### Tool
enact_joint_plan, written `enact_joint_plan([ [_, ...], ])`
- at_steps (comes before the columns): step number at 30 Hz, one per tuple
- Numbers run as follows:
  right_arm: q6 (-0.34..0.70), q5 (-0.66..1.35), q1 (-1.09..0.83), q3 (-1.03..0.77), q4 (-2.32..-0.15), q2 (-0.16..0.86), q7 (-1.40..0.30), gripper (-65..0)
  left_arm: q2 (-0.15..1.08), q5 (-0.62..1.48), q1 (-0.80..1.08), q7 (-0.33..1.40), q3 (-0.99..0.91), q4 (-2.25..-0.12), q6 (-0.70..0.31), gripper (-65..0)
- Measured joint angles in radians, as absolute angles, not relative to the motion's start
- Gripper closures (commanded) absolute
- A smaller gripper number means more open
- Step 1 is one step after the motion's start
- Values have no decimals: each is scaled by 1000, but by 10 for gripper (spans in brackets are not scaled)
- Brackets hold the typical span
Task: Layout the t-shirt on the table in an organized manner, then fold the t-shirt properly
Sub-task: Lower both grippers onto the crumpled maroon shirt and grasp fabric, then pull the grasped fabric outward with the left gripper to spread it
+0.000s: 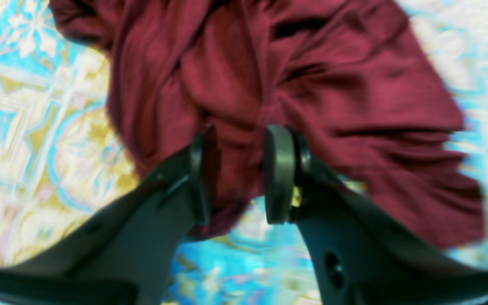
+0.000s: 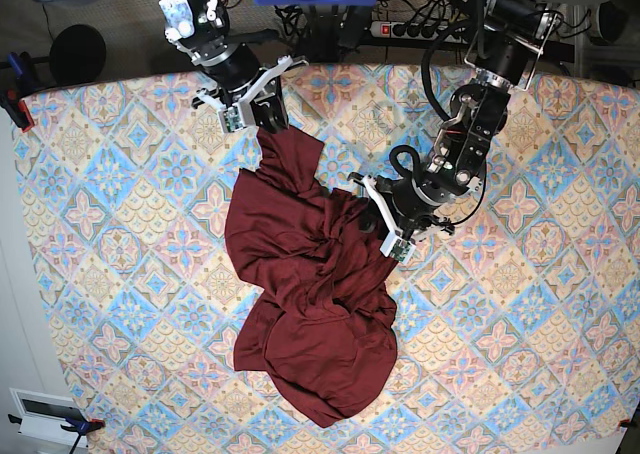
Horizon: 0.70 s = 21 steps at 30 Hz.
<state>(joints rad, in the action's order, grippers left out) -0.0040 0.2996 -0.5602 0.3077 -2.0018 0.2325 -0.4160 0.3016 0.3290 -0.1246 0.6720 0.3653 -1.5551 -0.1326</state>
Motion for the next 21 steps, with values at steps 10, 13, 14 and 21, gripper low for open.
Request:
enact_joint_plan([
  [10,-4,300,-556,308,-2001,233,-415,-77,218,260,-189,667,460,-1420,-143,-143],
  [13,-4,300,-557,308,-2001,232,-416,-77,216,259,-203,666,443,-1429,-142,0],
  [14,-2,300,-556,308,-2001,232,-416,-77,215,260,-202,672,416,-1442,-143,0],
  [21,-1,300,-551,306,-2000,232,-416,-77,259,305,-108,662,88,-1665,-133,0],
])
